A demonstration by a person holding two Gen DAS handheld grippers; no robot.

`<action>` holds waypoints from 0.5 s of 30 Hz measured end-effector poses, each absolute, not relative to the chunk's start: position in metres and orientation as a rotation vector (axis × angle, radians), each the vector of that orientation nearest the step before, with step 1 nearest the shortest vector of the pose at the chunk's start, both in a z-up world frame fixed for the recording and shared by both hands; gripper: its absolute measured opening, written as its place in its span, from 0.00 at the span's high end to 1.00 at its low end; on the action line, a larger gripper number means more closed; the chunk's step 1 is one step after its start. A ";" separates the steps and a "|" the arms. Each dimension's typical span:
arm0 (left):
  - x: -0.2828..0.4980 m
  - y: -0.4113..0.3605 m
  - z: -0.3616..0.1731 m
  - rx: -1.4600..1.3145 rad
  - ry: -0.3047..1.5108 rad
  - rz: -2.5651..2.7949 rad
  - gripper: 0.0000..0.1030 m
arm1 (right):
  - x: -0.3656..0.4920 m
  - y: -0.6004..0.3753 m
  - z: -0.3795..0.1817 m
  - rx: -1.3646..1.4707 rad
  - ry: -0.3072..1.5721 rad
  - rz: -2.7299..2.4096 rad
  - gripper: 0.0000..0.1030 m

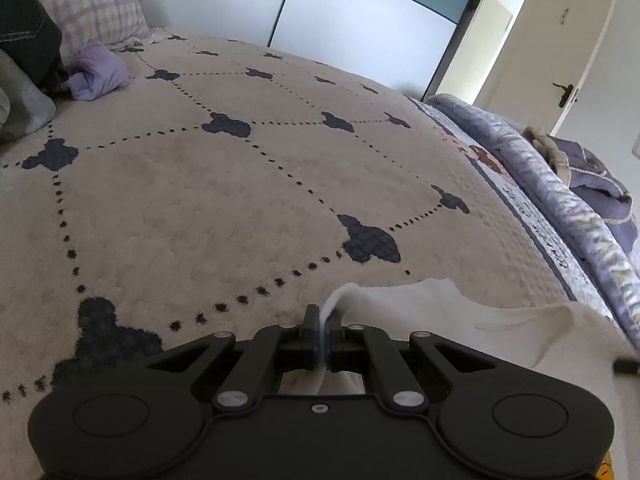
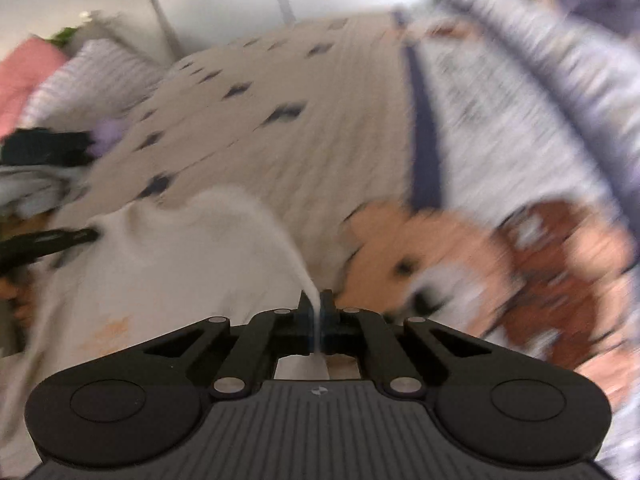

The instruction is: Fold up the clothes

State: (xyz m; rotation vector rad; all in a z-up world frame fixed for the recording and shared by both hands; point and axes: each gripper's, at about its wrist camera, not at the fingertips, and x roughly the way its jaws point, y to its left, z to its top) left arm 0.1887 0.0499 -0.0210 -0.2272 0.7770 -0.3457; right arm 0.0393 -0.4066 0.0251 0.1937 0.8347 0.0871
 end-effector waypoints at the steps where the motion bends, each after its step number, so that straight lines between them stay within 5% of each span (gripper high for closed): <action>1: 0.189 0.049 -0.021 -0.229 0.777 -0.349 0.98 | 0.040 -0.405 0.031 0.150 0.806 0.046 0.97; 8: 0.188 0.040 -0.025 -0.159 0.772 -0.369 0.92 | 0.068 -0.380 0.005 -0.049 0.805 -0.054 0.91; 11: 0.187 0.041 -0.020 -0.131 0.761 -0.397 0.75 | 0.071 -0.372 -0.004 -0.075 0.798 -0.062 0.71; 13: 0.187 0.042 -0.014 -0.125 0.737 -0.431 0.57 | 0.067 -0.374 0.008 -0.056 0.745 -0.054 0.41; 15: 0.188 0.045 -0.008 -0.136 0.706 -0.477 0.49 | 0.066 -0.373 0.017 -0.021 0.695 -0.021 0.38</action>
